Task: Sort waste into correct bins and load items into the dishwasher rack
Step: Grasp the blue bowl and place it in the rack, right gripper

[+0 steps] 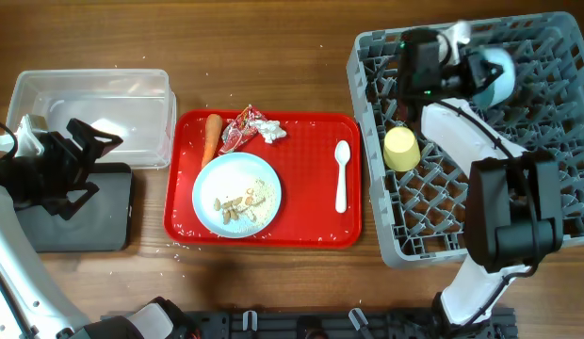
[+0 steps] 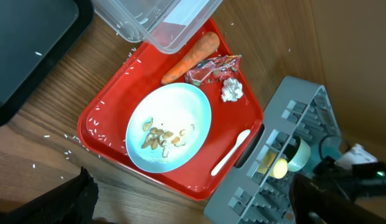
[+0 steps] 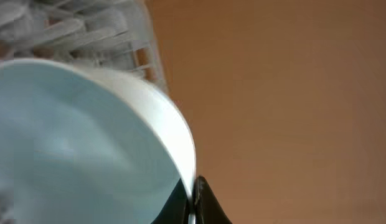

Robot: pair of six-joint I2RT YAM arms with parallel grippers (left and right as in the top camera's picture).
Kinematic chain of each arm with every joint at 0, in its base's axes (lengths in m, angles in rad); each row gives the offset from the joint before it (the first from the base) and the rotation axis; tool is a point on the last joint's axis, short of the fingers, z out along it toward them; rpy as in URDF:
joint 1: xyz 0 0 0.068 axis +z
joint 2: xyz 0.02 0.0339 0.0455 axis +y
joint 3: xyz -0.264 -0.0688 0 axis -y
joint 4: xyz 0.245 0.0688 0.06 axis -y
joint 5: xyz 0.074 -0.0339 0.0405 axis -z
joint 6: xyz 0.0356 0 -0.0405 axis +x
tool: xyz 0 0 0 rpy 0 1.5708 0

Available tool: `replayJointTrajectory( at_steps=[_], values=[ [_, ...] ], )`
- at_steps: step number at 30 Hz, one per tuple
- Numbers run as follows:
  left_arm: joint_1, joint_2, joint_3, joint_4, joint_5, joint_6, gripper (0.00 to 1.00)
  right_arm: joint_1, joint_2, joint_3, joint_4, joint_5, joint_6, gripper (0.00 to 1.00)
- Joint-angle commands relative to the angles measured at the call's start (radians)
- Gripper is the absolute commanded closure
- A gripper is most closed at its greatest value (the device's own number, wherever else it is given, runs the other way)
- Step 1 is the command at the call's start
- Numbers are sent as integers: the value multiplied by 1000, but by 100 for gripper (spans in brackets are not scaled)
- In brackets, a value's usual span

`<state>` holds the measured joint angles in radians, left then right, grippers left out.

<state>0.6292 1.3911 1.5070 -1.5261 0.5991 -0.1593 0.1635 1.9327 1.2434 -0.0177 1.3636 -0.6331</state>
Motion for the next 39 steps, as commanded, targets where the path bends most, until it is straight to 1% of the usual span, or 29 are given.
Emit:
replayJointTrajectory(
  at_steps=[1,2,3,7,9,12,16,19,21,24,25,28,29,30,31,32,33,34,35,37,38,39],
  values=[
    [-1,-10,12,-2,1,-6,0,13,10,-8,-171,-169,172,96],
    [-1,-10,12,-2,1,-6,0,13,10,-8,-225,-185,219,96],
    [-1,-10,12,-1,0,-6,0,11,8,-8,-241,-185,252,96],
    [-1,-10,12,-2,1,-5,0,8,-32,-7,-264,-219,266,96],
    [-1,-10,12,-1,1,-6,0,-28,-71,-7,-279,-228,240,96],
    [-1,-10,12,-2,1,-6,0,-91,-74,-8,-298,-229,262,96],
    [-1,-10,12,-1,0,-6,0,-130,-74,-8,-276,-229,272,96],
    [-1,-10,12,-2,0,-6,0,-178,-74,-8,-201,-200,216,96],
    [-1,-10,12,-2,1,-6,0,-211,-74,-8,-204,-192,231,96],
    [-1,-10,12,-1,1,-6,0,-215,-74,-8,-214,-194,243,96],
    [-1,-10,12,-1,0,-6,0,-214,-74,-7,-200,-160,245,96],
    [-1,-10,12,-1,1,-6,0,-201,-74,-8,-254,-215,253,96],
    [-1,-10,12,-1,0,-5,0,-186,-74,-8,-299,-266,264,93],
    [-1,-10,12,-2,1,-6,0,-164,-76,-8,-363,-354,311,64],
    [-1,-10,12,-2,1,-6,0,-143,-84,-7,-422,-450,364,24],
    [-1,-10,12,-2,0,-6,0,-132,-95,-7,-459,-558,401,12],
    [-1,-10,12,-2,0,-6,0,-128,-123,-6,-501,-748,441,4],
    [-1,-10,12,-1,0,-6,0,-132,-138,-5,-512,-814,469,3],
    [-1,-10,12,-1,1,-6,0,-134,-167,5,-531,-873,505,5],
    [-1,-10,12,-1,1,-6,0,-115,-275,51,-587,-989,507,12],
    [-1,-10,12,-2,1,-6,0,-95,-339,80,-611,-1090,509,15],
    [-1,-10,12,-1,0,-6,0,-84,-374,93,-624,-1148,509,17]
  ],
)
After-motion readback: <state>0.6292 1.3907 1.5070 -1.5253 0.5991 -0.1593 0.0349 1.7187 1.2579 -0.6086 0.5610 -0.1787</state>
